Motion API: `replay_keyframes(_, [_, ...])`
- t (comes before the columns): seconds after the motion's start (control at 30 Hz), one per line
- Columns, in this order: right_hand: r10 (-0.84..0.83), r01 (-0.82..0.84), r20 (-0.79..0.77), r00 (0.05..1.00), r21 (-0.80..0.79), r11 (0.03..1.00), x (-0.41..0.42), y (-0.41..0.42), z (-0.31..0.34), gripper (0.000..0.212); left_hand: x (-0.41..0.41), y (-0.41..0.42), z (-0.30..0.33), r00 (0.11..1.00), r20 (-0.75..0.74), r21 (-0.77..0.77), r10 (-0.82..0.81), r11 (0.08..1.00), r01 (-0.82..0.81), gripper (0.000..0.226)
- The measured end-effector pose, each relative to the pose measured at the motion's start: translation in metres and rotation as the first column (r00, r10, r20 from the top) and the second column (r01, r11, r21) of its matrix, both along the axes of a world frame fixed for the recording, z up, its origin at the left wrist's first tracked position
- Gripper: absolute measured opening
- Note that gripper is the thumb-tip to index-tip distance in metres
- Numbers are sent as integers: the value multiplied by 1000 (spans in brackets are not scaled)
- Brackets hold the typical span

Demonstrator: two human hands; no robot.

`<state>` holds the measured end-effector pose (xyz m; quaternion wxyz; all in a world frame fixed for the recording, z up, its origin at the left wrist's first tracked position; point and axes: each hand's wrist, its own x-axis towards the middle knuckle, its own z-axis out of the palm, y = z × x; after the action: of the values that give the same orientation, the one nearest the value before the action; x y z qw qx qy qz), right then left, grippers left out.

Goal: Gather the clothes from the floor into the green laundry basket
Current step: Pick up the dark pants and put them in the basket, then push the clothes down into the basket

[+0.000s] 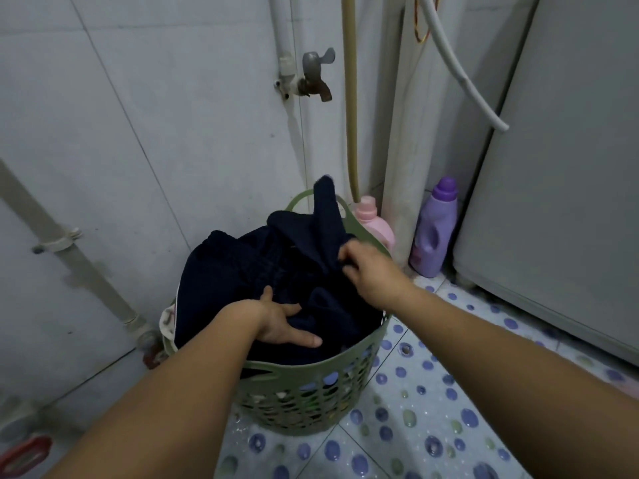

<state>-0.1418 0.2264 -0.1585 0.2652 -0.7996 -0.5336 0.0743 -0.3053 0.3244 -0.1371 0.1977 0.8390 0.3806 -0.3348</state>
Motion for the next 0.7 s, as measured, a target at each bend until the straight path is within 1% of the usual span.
replay_keyframes(0.03, [16, -15, 3, 1000, -221, 975, -3, -7, -10, 38, -2, -3, 3, 1000, -2, -2, -4, 1000, 4, 100])
replay_keyframes(0.07, [31, -23, 13, 999, -406, 913, -5, -14, -16, 50, -3, -6, 7, 1000, -9, 3, -14, 1000, 14, 100])
replay_keyframes(0.1, [47, -22, 34, 998, -521, 853, -6, -19, -18, 57, -2, -9, 12, 999, -19, 15, -30, 999, 31, 100])
replay_keyframes(0.13, [63, -19, 55, 997, -577, 817, -7, -23, -15, 60, -1, -12, 18, 999, -18, 33, -48, 998, 49, 100])
replay_keyframes(0.2, [65, -13, 67, 996, -590, 807, -7, -27, 2, 59, 2, -19, 32, 997, 25, 78, -72, 994, 70, 94])
replay_keyframes(0.27, [51, -6, 68, 996, -547, 837, -5, -34, 23, 49, 8, -29, 45, 991, 102, 162, -90, 984, 72, 82])
replay_keyframes(0.33, [37, -1, 63, 997, -500, 866, -2, -42, 38, 40, 15, -36, 53, 973, 202, 301, -112, 952, 47, 62])
replay_keyframes(0.4, [13, 11, 47, 999, -470, 882, 3, -58, 51, 41, 26, -47, 60, 935, 319, 441, -155, 897, -2, 44])
replay_keyframes(0.43, [0, 22, 47, 999, -455, 890, 5, -66, 56, 43, 32, -53, 63, 915, 364, 478, -171, 878, -26, 39])
replay_keyframes(0.5, [-20, 39, 48, 999, -439, 897, 12, -86, 62, 44, 46, -67, 68, 878, 424, 513, -222, 858, -31, 39])
replay_keyframes(0.57, [-49, 63, 44, 998, -430, 900, 19, -103, 64, 43, 58, -79, 68, 843, 451, 513, -293, 858, 24, 41])
replay_keyframes(0.63, [-81, 82, 21, 997, -441, 894, 26, -119, 64, 44, 66, -88, 64, 843, 422, 491, -332, 866, 95, 43])
replay_keyframes(0.7, [-105, 96, 6, 994, -458, 884, 34, -137, 62, 43, 74, -99, 57, 854, 403, 468, -328, 876, 116, 43])
